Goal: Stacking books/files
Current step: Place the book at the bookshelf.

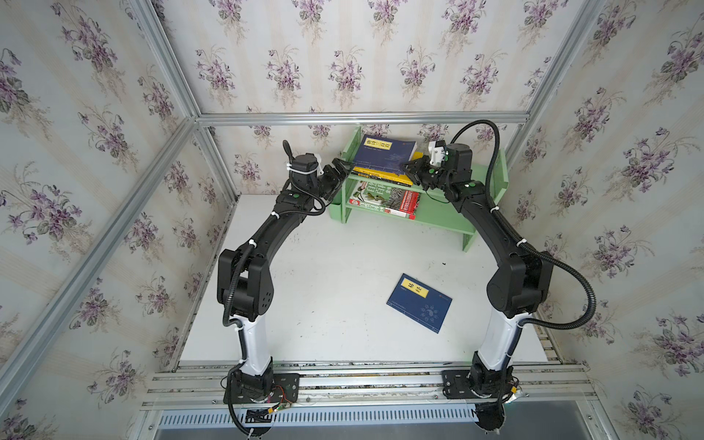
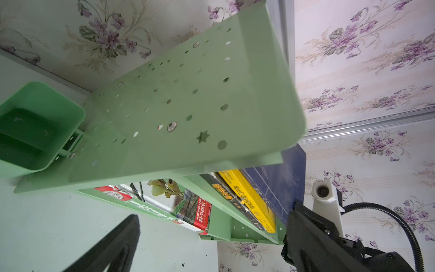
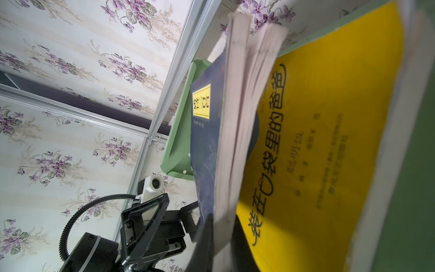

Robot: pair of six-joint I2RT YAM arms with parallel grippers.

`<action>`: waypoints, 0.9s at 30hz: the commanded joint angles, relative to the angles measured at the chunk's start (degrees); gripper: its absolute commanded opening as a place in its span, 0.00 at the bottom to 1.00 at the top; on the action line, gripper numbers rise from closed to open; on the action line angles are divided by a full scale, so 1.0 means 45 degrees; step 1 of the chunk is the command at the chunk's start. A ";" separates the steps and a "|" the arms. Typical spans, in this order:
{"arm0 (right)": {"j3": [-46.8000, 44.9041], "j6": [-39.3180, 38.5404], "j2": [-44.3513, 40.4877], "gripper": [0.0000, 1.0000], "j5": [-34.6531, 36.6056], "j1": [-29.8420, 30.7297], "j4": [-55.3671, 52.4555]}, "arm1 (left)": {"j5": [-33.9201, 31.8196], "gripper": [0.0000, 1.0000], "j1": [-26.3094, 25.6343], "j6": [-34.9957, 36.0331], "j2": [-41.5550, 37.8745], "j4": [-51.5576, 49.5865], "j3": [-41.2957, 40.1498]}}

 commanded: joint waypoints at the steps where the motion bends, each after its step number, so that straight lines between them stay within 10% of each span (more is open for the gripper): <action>1: 0.0017 -0.0253 0.0014 0.00 0.0362 0.0014 -0.0120 | 0.0005 0.99 -0.0063 -0.0506 0.0388 0.0106 0.0452; 27: -0.0883 0.1148 0.0089 0.00 -0.1173 -0.0429 0.1098 | -0.0606 0.99 -0.0328 -0.1963 0.1599 0.0001 0.1818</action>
